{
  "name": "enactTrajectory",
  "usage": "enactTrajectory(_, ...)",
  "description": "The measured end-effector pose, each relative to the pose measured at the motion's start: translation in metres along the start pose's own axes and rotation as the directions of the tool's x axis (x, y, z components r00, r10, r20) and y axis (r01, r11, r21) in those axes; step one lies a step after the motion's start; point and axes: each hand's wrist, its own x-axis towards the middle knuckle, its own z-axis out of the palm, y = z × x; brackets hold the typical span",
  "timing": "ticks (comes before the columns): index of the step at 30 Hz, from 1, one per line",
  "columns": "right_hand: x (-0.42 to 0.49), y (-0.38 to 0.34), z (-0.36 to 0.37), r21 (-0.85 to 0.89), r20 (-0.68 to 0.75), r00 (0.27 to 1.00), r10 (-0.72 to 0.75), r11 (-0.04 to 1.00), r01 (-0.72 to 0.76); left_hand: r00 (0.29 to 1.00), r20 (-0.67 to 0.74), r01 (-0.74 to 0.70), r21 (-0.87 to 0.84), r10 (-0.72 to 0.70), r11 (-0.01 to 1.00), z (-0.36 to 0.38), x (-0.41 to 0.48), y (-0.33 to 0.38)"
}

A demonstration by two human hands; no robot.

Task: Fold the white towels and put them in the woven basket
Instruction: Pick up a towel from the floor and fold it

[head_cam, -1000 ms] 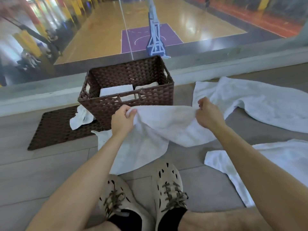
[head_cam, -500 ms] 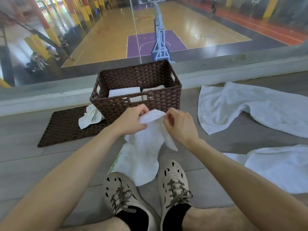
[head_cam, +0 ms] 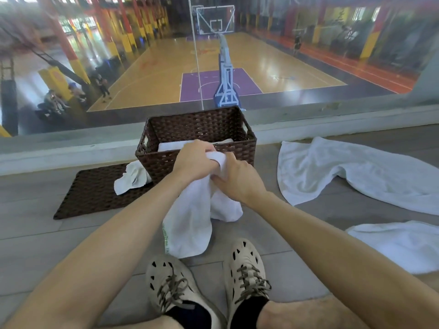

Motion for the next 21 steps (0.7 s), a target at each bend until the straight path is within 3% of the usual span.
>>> enactTrajectory(3, 0.015, -0.006, -0.025, 0.066, -0.109, 0.993, 0.050, 0.997, -0.043, 0.997, 0.032, -0.071, 0.006, 0.071, 0.997, -0.030, 0.012, 0.010)
enactTrajectory(5, 0.022, -0.007, -0.051, 0.112, -0.073, 0.995, 0.073, 0.992, -0.064, 0.993, 0.104, -0.061, 0.020, 0.058, 0.998, -0.052, 0.014, -0.001)
enactTrajectory(9, 0.046, -0.003, -0.079, -0.003, 0.013, 0.997, 0.075, 0.997, -0.075, 0.991, 0.134, -0.002, -0.022, 0.005, 1.000, -0.078, 0.015, -0.036)
enactTrajectory(12, 0.060, -0.005, -0.097, -0.120, 0.055, 0.997, 0.046, 0.992, -0.039, 0.998, 0.057, 0.020, -0.042, -0.018, 0.999, -0.089, 0.015, -0.043)
enactTrajectory(15, 0.062, -0.015, -0.106, -0.204, -0.018, 0.999, -0.037, 0.978, 0.033, 0.993, -0.115, 0.022, -0.099, -0.033, 0.995, -0.094, 0.014, -0.025)
enactTrajectory(18, 0.058, -0.032, -0.099, -0.153, -0.094, 0.993, -0.073, 0.987, 0.058, 0.974, -0.226, -0.034, -0.066, 0.018, 0.997, -0.094, 0.014, -0.003)
enactTrajectory(21, 0.059, -0.040, -0.099, 0.063, -0.137, 0.987, 0.085, 0.995, -0.077, 0.942, -0.289, -0.126, 0.166, 0.171, 0.978, -0.095, 0.010, -0.008)
